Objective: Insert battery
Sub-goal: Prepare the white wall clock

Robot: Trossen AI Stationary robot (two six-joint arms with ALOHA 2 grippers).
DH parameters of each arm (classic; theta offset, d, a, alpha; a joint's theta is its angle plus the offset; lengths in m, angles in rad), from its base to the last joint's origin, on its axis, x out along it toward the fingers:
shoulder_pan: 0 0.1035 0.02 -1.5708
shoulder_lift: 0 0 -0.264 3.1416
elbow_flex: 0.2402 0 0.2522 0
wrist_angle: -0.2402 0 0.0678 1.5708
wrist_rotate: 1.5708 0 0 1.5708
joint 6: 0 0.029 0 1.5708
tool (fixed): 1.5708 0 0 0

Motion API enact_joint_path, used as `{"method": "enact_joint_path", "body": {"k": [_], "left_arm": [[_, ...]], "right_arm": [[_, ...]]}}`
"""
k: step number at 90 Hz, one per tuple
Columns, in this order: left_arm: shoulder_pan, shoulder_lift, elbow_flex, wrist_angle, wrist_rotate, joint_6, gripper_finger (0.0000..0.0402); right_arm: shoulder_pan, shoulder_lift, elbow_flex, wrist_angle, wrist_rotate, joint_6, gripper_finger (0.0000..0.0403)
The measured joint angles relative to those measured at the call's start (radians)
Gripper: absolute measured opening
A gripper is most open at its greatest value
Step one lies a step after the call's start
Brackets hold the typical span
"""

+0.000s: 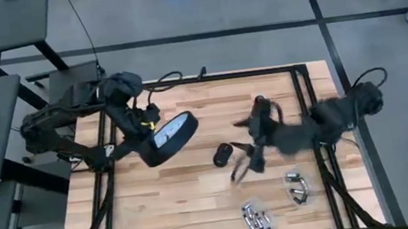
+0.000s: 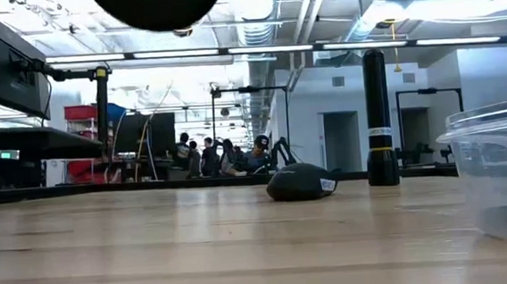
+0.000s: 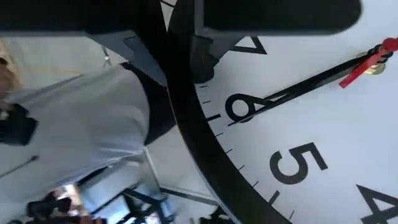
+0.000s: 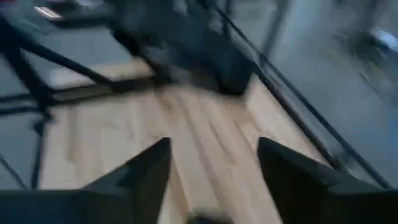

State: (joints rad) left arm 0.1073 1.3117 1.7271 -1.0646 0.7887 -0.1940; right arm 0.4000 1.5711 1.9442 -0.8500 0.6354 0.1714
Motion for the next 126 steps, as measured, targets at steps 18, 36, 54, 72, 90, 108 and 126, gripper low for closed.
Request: {"method": "enact_joint_path", "body": {"k": [18, 36, 54, 72, 90, 108, 126], "left_arm": [[-0.029, 0.001, 0.0, -0.002, 0.017, 0.018, 0.0016], [-0.066, 0.001, 0.0, -0.004, 0.053, 0.017, 0.0016], [-0.124, 0.001, 0.0, -0.021, 0.079, 0.038, 0.0016], [-0.137, 0.006, -0.001, -0.014, 0.081, 0.051, 0.0015], [-0.137, 0.019, -0.002, 0.005, 0.063, 0.054, 0.0016], [-0.114, 0.01, 0.0, 0.046, 0.049, -0.004, 0.0078], [-0.028, -0.009, -0.003, -0.135, -0.179, 0.047, 0.011]], "right_arm": [[-0.087, 0.08, -0.003, 0.214, -0.155, -0.421, 0.0333], [-0.11, 0.172, -0.005, 0.255, -0.191, -0.513, 0.0341], [-0.128, 0.185, -0.003, 0.329, -0.251, -0.512, 0.0339], [-0.149, 0.221, -0.005, 0.337, -0.365, -0.462, 0.0339], [-0.153, 0.25, -0.003, 0.389, -0.396, -0.457, 0.028], [-0.144, 0.228, -0.003, 0.313, -0.429, -0.395, 0.0142], [-0.16, 0.185, -0.001, 0.107, -0.462, -0.135, 0.0142]]}}
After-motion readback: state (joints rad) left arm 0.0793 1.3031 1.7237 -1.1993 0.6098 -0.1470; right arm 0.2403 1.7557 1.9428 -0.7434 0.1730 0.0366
